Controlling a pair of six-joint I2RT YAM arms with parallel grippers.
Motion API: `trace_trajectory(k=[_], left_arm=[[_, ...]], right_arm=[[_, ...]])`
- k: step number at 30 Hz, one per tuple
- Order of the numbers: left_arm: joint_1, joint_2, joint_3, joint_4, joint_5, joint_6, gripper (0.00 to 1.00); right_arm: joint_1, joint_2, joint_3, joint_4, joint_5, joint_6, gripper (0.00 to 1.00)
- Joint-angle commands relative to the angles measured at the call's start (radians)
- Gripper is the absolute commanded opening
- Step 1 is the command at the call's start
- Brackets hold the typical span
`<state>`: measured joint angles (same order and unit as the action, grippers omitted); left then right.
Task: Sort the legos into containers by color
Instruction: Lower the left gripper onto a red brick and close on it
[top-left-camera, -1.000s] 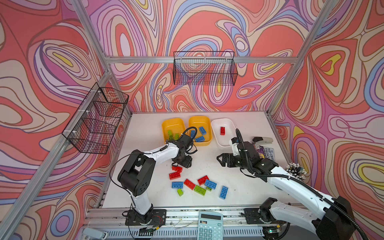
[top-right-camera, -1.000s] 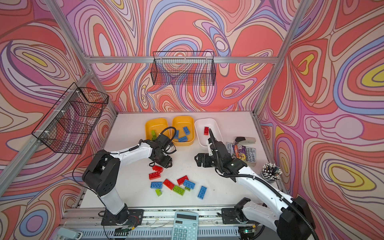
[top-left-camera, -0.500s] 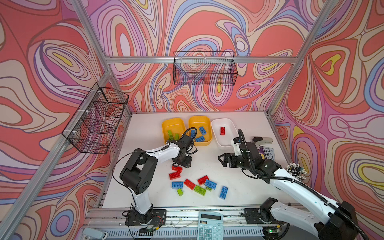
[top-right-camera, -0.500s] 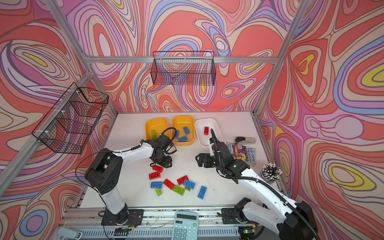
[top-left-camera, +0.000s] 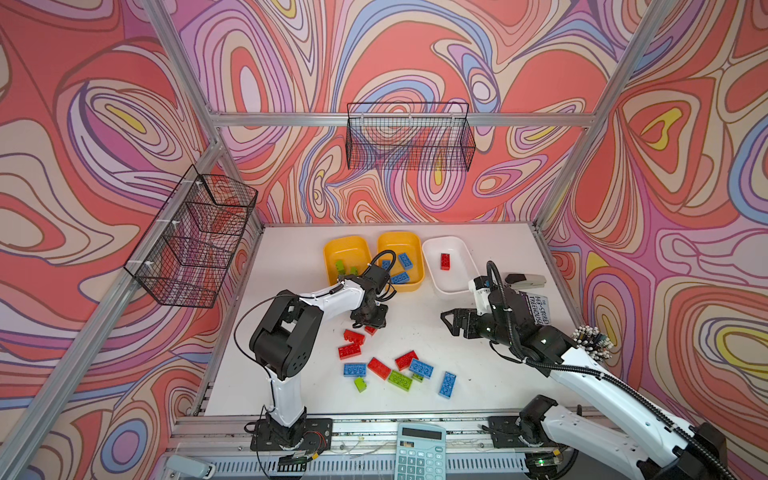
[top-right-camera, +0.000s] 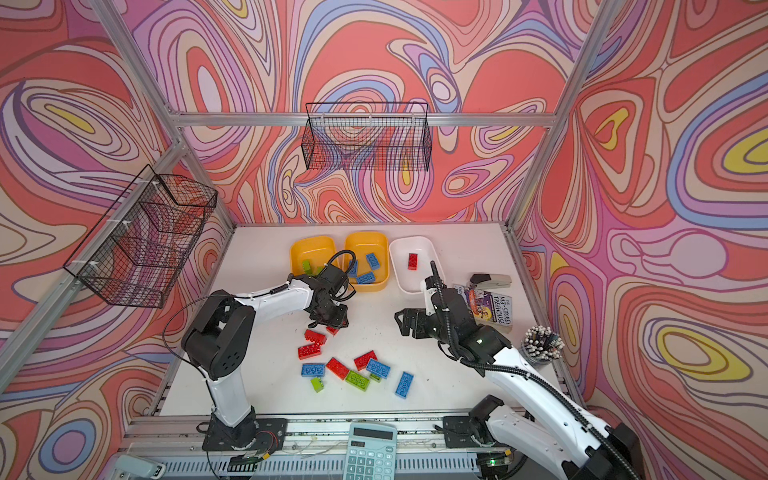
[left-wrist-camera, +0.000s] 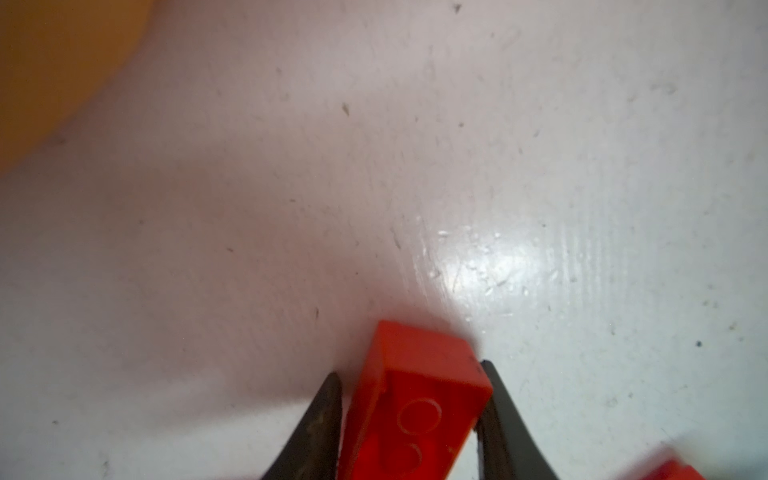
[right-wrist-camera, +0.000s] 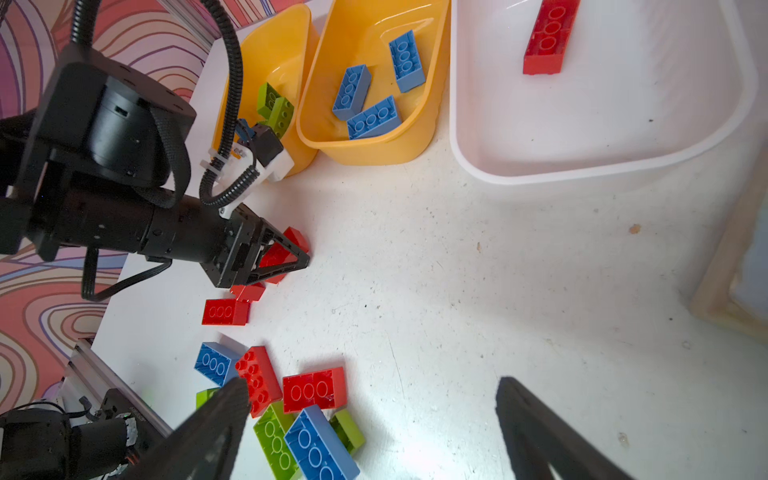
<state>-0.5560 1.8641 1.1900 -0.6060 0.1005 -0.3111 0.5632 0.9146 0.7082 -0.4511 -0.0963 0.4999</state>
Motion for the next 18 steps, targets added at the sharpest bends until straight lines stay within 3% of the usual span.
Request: trace_trajectory(k=[1, 18], left_arm=[[0.005, 0.031, -0.017, -0.04, 0.001, -0.064, 0.34], [0.004, -0.076, -0.041, -0.085, -0.048, -0.107, 0.22]], right_arm=[[-0.005, -0.013, -0.006, -0.032, 0.014, 0.002, 0.98], [-0.005, -0.054, 0.008, -0.076, 0.049, 0.019, 0.98]])
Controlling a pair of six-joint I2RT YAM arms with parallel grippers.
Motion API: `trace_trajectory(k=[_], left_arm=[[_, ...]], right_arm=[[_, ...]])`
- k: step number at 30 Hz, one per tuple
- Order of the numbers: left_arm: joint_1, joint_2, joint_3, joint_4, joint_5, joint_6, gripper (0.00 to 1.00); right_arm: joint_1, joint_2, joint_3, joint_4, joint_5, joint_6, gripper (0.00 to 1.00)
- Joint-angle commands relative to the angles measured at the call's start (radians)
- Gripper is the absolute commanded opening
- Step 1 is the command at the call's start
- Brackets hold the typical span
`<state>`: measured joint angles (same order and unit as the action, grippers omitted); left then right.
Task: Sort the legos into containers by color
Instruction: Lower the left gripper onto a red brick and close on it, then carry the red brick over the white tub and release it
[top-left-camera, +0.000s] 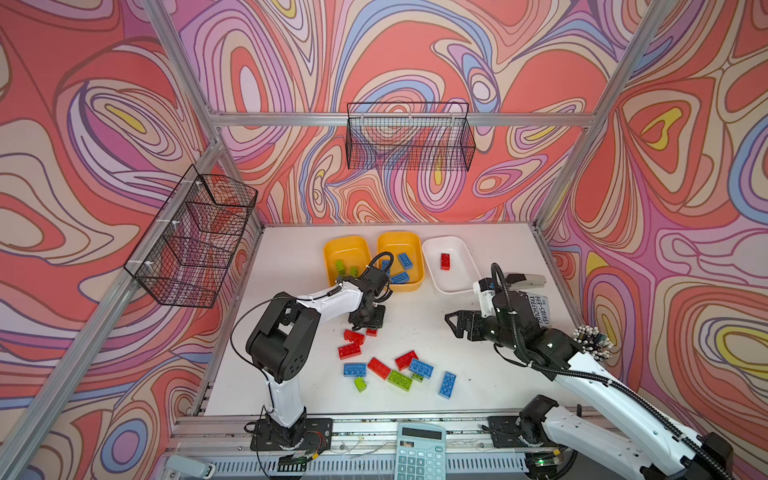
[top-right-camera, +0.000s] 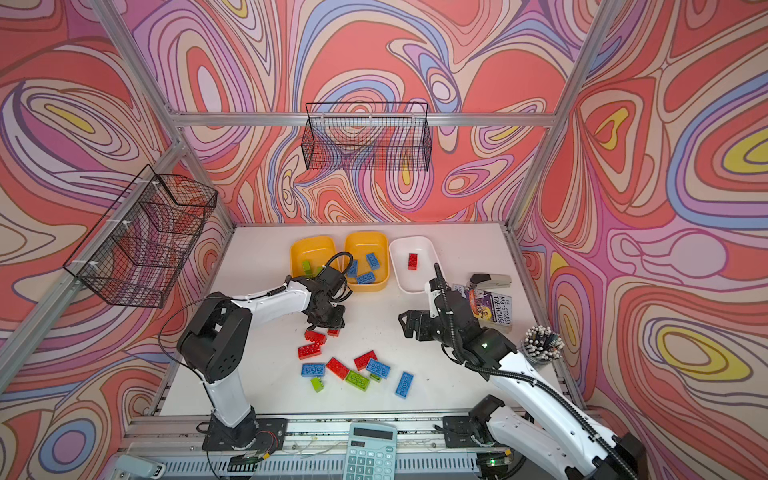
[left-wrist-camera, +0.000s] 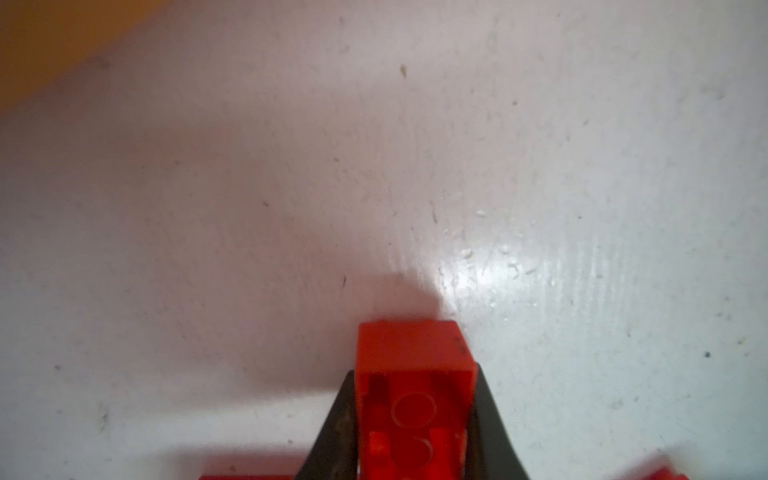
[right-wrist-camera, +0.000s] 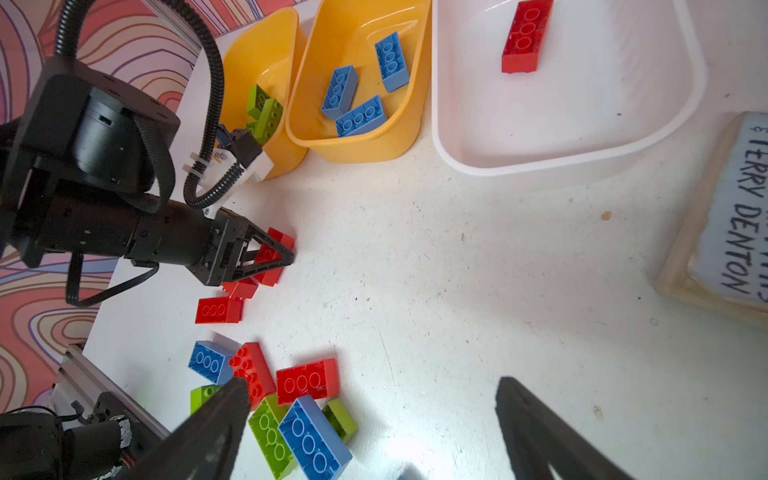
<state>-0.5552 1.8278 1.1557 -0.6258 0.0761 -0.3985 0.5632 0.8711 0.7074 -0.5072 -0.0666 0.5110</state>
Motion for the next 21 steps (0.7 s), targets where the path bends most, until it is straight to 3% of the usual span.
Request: trace_trajectory(k=[1, 15, 21], left_arm=[[0.003, -0.043, -0.003, -0.07, -0.028, -0.022, 0.21], [-0.003, -0.128, -0.018, -0.09, -0.062, -0.059, 0.11], [-0.003, -0.169, 0.07, -0.158, -0.089, -0.048, 0.1]], right_arm=[[-0.005, -0.009, 0.01, -0.022, 0.019, 0.008, 0.98], [-0.005, -0.058, -0.037, -0.037, 0.044, 0.035, 0.98], [-0.005, -0.059, -0.043, -0.035, 0.043, 0.034, 0.98]])
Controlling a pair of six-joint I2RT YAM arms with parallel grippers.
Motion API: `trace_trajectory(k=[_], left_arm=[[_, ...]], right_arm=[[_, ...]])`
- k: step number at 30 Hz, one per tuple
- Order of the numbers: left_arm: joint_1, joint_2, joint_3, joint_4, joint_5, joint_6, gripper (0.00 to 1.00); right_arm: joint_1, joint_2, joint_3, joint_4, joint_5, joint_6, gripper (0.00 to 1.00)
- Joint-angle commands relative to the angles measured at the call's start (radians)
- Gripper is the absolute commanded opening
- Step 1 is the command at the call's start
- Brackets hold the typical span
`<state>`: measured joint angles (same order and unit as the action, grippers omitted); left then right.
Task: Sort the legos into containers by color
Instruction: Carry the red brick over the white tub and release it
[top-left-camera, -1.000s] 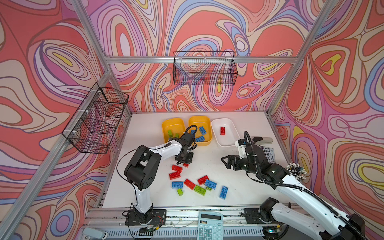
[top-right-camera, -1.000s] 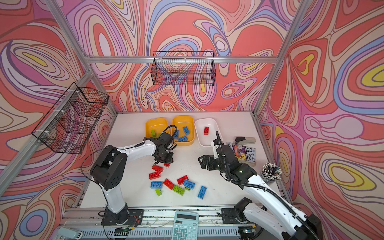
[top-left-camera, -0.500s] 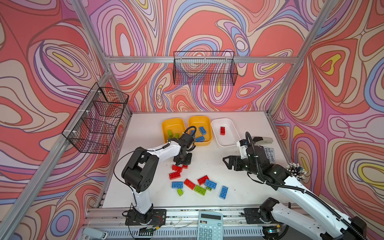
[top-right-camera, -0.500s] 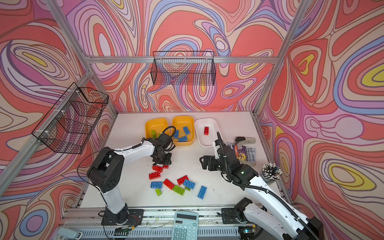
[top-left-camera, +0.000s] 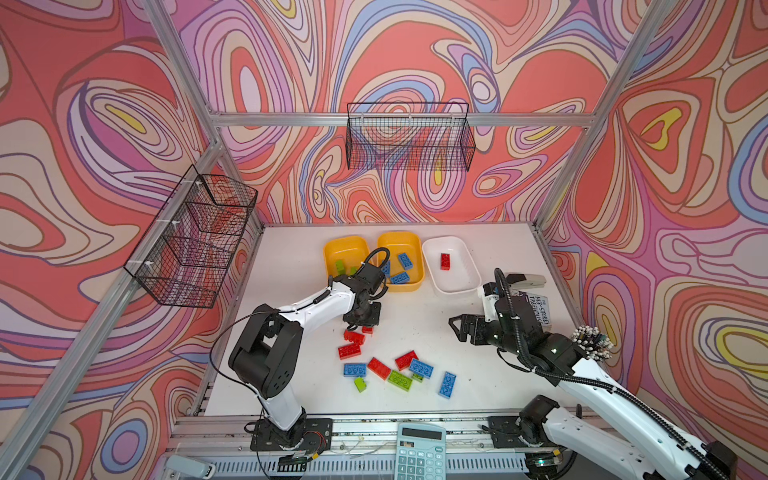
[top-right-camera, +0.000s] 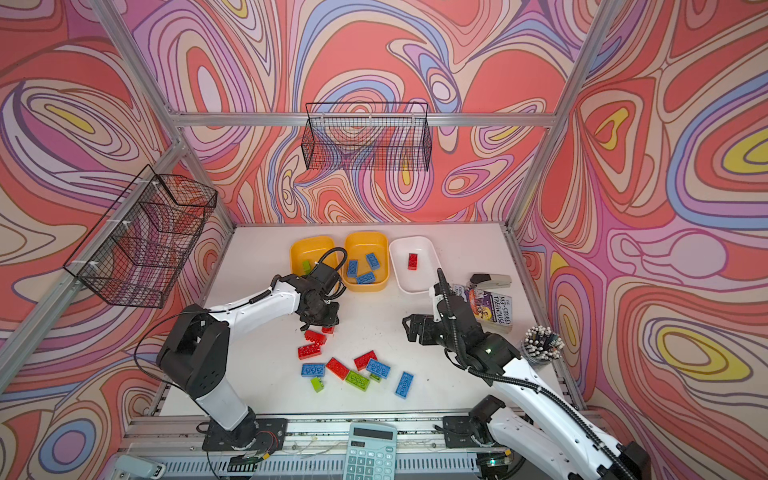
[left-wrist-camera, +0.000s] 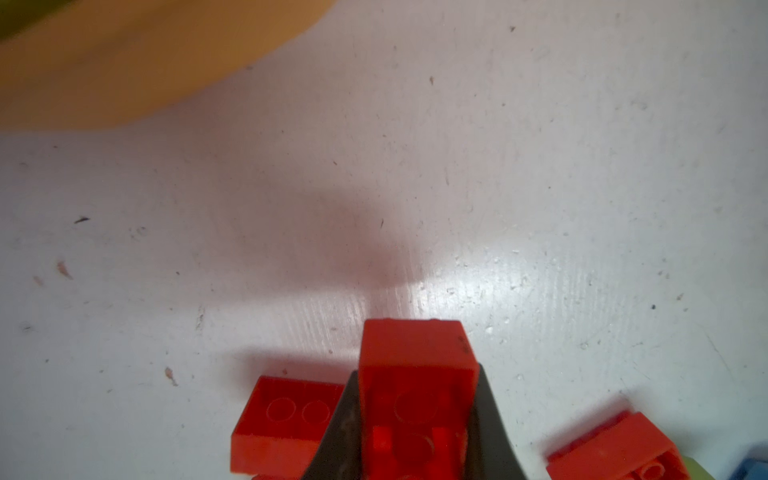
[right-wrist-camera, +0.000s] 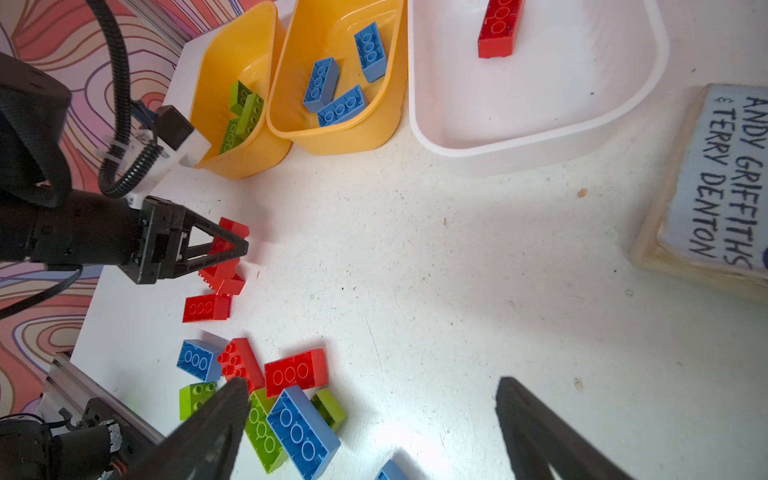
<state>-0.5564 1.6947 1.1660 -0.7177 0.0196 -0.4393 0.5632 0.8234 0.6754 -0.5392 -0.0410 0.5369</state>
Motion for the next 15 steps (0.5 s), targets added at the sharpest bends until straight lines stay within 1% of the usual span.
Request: trace_trajectory(k=[1, 4, 9, 12, 15], left_arm=[[-0.002, -0.038, 0.084, -0.079, -0.038, -0.003, 0.1], [-0.002, -0.031, 0.163, -0.111, -0.038, 0.009, 0.1], [-0.003, 0.037, 0.329, -0.141, 0.004, 0.02, 0.1], [-0.015, 0.121, 0.467, -0.148, 0.044, 0.032, 0.09], [-0.043, 0.251, 0.656, -0.178, 0.07, 0.048, 0.08]], right_arm=[[-0.005, -0.015, -0.011, -0.004, 0.019, 0.008, 0.98], [-0.005, -0.008, 0.0, -0.004, 0.026, 0.001, 0.98], [-0.005, 0.014, 0.041, -0.025, 0.076, 0.004, 0.98], [-0.005, 0.0, 0.073, -0.054, 0.112, 0.014, 0.98], [-0.004, -0.014, 0.103, -0.1, 0.145, 0.019, 0.98]])
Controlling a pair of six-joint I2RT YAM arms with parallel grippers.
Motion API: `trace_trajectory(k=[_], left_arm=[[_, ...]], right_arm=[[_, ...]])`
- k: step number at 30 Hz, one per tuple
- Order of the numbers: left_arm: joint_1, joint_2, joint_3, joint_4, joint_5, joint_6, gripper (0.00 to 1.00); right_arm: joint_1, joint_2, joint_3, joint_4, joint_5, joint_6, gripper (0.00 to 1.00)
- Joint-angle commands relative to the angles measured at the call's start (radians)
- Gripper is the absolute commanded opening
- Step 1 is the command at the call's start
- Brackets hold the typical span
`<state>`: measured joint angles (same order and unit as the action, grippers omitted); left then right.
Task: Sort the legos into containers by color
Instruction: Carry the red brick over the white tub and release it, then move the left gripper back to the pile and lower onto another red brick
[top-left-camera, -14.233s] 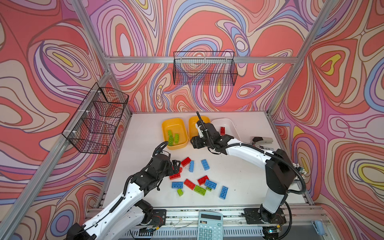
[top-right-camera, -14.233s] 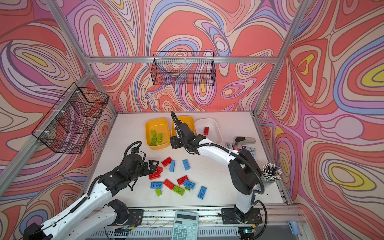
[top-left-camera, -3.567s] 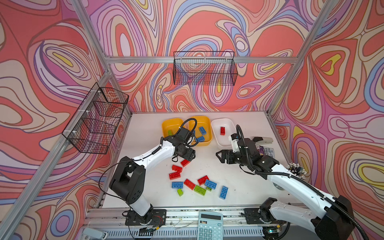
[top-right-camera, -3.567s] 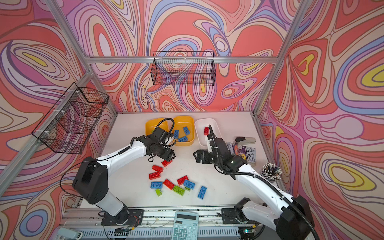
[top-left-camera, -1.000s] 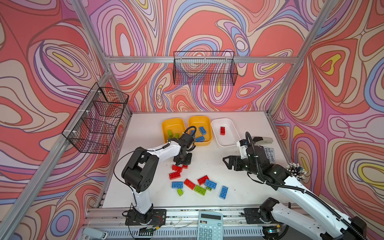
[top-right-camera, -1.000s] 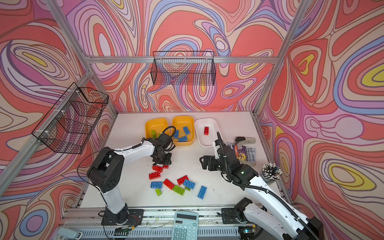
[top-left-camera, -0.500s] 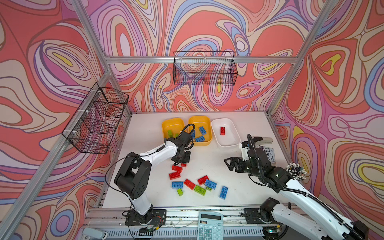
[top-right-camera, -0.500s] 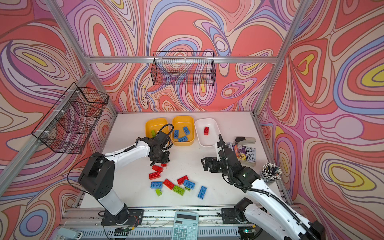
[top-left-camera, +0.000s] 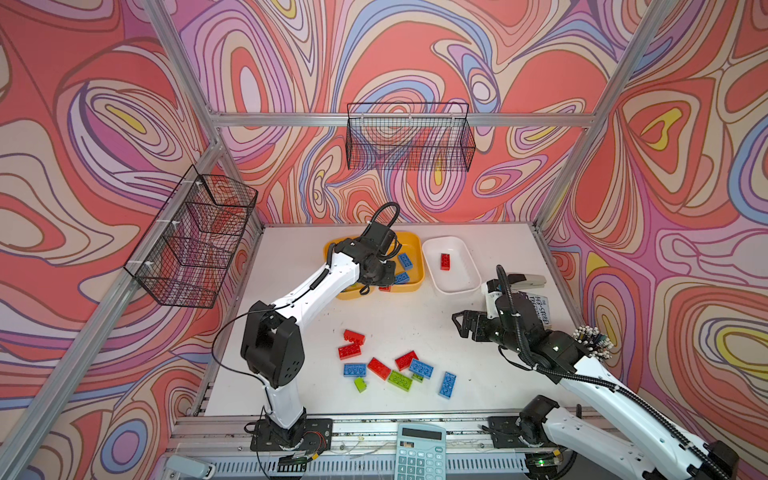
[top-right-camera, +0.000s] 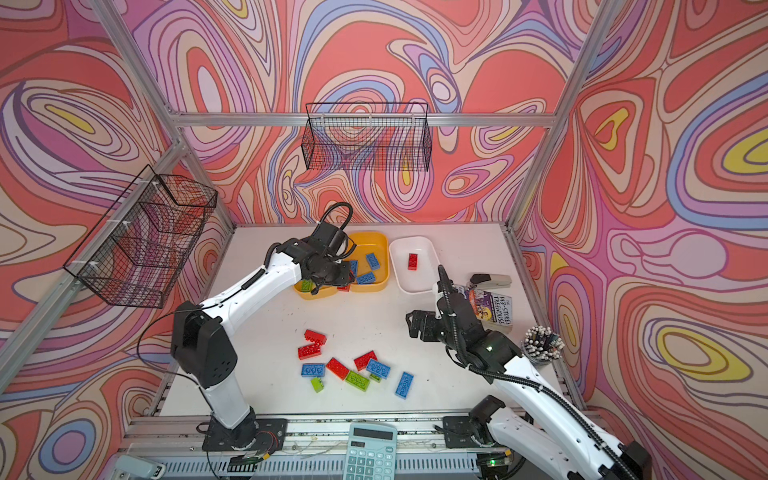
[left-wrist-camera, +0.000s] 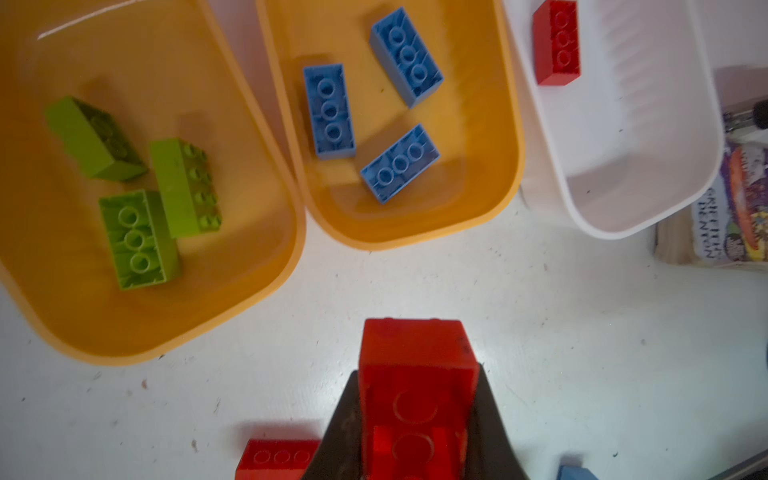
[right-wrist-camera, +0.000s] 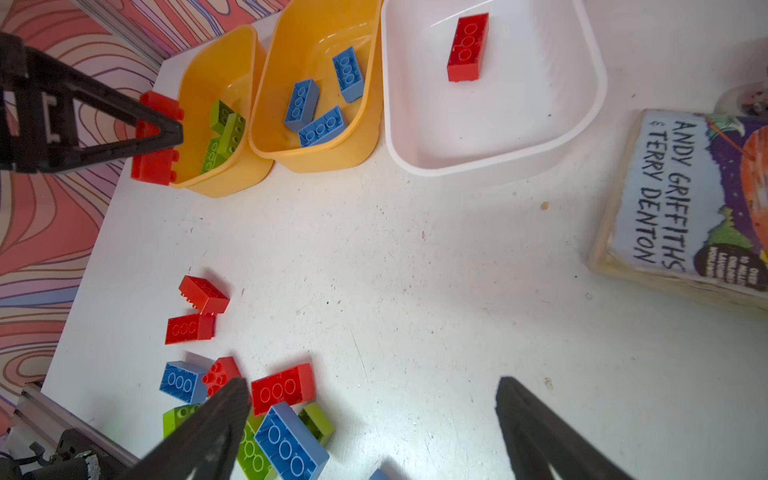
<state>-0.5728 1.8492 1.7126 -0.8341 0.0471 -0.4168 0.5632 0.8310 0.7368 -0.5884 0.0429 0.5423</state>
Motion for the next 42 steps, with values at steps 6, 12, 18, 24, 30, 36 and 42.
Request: trace_trajectory(k=[6, 12, 18, 24, 30, 36, 42], left_arm=[[-0.074, 0.419, 0.582, -0.158, 0.102, 0.048, 0.08], [-0.082, 0.639, 0.823, -0.037, 0.234, -0.017, 0.07], [-0.082, 0.69, 0.744, 0.25, 0.287, -0.133, 0.1], [-0.08, 0.74, 0.755, 0.359, 0.332, -0.194, 0.36], [-0.08, 0.711, 0.749, 0.376, 0.374, -0.191, 0.56], [-0.08, 0.502, 0.524, 0.401, 0.32, -0.171, 0.57], [-0.082, 0.123, 0.022, 0.465, 0.145, -0.149, 0.58]], right_arm=[[-0.006, -0.068, 0.069, -0.119, 0.112, 0.057, 0.98], [-0.005, -0.103, 0.103, -0.188, 0.169, 0.097, 0.98], [-0.006, -0.144, 0.143, -0.266, 0.221, 0.13, 0.98], [-0.006, -0.159, 0.174, -0.313, 0.24, 0.145, 0.98], [-0.006, -0.131, 0.208, -0.308, 0.234, 0.136, 0.98], [-0.006, -0.095, 0.215, -0.289, 0.229, 0.12, 0.98], [-0.006, -0.039, 0.176, -0.216, 0.192, 0.098, 0.98]])
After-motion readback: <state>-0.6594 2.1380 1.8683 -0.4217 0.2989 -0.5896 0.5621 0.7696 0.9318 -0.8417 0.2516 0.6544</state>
